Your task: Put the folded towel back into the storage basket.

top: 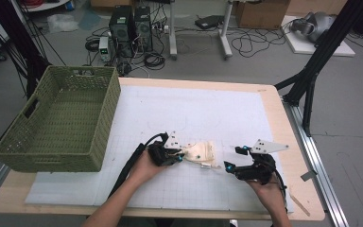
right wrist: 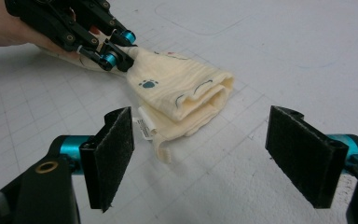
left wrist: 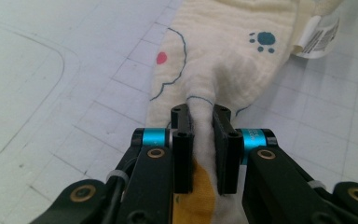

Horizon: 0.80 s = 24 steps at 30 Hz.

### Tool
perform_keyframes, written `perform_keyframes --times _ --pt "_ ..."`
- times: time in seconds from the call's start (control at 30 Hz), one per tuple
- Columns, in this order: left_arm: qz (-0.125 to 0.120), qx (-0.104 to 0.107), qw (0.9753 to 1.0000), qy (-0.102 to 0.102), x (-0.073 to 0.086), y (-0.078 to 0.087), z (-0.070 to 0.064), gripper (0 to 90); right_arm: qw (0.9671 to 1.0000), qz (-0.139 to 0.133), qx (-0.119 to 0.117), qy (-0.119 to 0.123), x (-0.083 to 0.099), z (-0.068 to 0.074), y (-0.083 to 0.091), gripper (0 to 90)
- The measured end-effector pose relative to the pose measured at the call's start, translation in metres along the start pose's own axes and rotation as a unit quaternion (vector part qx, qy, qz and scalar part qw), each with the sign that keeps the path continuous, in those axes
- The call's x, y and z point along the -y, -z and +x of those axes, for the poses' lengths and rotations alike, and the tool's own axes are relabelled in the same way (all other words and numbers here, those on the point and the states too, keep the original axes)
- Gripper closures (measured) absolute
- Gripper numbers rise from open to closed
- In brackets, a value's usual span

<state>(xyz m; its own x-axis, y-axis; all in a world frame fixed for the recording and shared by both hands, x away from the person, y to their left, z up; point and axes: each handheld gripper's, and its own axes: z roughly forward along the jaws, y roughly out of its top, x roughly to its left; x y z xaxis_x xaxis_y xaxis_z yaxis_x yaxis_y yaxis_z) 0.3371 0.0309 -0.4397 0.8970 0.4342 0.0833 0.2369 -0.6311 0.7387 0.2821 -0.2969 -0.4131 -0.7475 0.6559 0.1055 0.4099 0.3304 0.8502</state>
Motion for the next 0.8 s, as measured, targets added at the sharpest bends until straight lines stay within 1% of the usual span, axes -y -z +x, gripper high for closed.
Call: perform_keyframes --times 0.1,0.17,0.23,0.3,0.4,0.47,0.6,0.63,0.8 --pt "0.000 -0.007 1.0000 0.005 -0.001 0.002 0.000 80.4 1.0000 -0.002 0.001 0.001 0.000 -0.001 0.000 22.9" --pt "-0.006 -0.008 0.9999 0.011 -0.002 0.004 0.001 80.4 1.0000 -0.003 0.001 -0.002 0.000 -0.002 0.001 22.9" --pt "-0.013 -0.006 0.9997 0.017 -0.002 0.007 0.002 80.5 1.0000 -0.004 0.001 -0.001 0.000 -0.002 0.001 22.9" --pt "-0.021 -0.004 0.9994 0.028 -0.002 0.010 0.004 80.6 1.0000 -0.002 0.001 -0.003 0.001 -0.002 0.001 22.9" --pt "-0.028 -0.002 0.9990 0.036 -0.002 0.015 0.006 80.7 1.0000 -0.002 0.001 -0.001 0.001 -0.003 0.000 22.9" --pt "-0.038 -0.004 0.9984 0.041 -0.003 0.019 0.006 80.7 1.0000 -0.003 0.001 0.000 0.001 -0.003 0.000 22.9" --pt "-0.044 -0.010 0.9977 0.050 -0.004 0.024 0.007 80.6 1.0000 -0.004 0.001 0.000 0.001 -0.003 0.001 22.9" --pt "-0.046 -0.011 0.9973 0.055 -0.004 0.026 0.008 80.7 1.0000 -0.003 0.001 -0.001 0.001 -0.002 0.001 22.9" --pt "-0.057 -0.021 0.9961 0.064 -0.005 0.036 0.010 80.6 1.0000 -0.005 0.000 -0.003 0.001 -0.003 0.001 22.9"
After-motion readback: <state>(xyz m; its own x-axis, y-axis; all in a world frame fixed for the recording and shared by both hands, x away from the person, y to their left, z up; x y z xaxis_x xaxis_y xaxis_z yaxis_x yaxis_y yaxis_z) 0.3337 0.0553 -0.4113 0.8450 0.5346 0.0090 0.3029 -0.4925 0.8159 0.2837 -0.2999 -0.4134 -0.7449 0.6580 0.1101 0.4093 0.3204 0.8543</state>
